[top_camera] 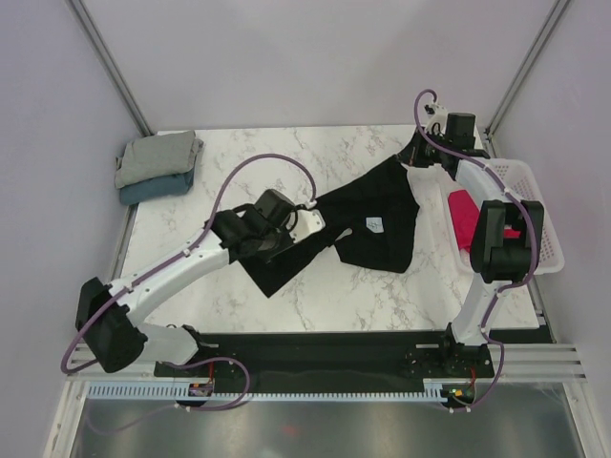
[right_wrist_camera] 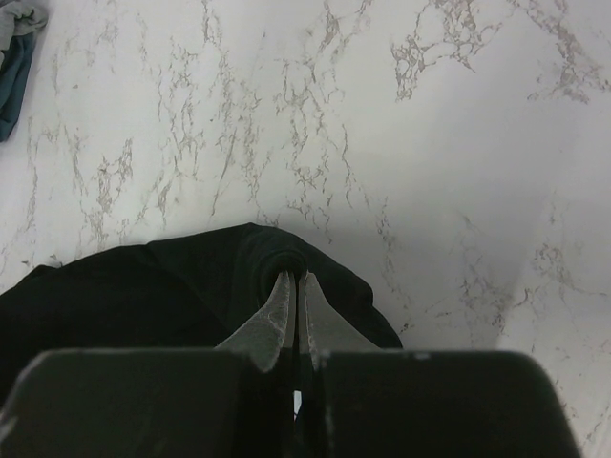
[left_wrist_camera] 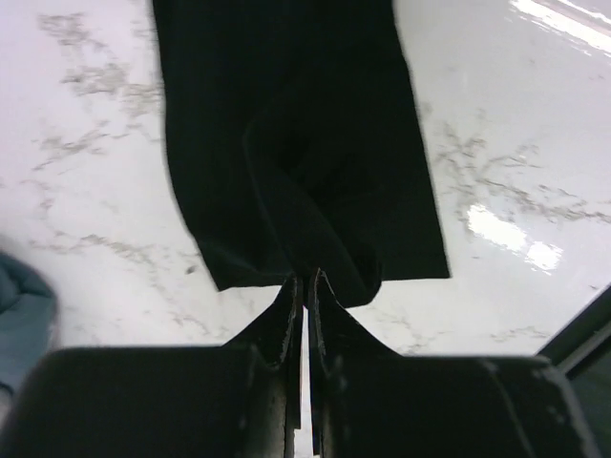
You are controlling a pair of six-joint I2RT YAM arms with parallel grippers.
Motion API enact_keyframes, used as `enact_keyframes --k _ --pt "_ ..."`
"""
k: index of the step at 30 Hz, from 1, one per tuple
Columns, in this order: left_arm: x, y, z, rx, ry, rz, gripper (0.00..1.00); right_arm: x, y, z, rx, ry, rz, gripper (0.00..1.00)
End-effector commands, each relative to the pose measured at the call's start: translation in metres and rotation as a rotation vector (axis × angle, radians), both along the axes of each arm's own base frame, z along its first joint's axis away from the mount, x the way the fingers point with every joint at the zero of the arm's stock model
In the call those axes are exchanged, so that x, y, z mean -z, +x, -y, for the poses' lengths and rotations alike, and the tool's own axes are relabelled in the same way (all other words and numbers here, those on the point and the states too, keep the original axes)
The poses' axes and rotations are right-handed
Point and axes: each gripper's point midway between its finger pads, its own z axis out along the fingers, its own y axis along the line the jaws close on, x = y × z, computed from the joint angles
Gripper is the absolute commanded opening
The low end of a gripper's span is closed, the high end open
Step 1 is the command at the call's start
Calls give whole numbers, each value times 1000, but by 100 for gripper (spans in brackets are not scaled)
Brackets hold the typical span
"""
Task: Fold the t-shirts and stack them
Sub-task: Flatten the tshirt out
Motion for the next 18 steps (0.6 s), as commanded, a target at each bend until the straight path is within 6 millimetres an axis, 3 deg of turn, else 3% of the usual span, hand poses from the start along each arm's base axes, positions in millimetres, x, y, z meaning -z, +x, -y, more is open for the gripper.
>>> enact_keyframes --k 1,9,15,18 --pt "-17 25 -21 -26 40 102 2 9 11 -3 -11 32 -7 0" --pt "10 67 -53 -162 92 141 2 37 29 1 11 22 -49 0" --pt "5 97 -79 -293 85 209 2 50 40 13 41 -50 -39 0" --pt "5 100 -85 -317 87 218 2 49 33 20 43 -113 -22 9"
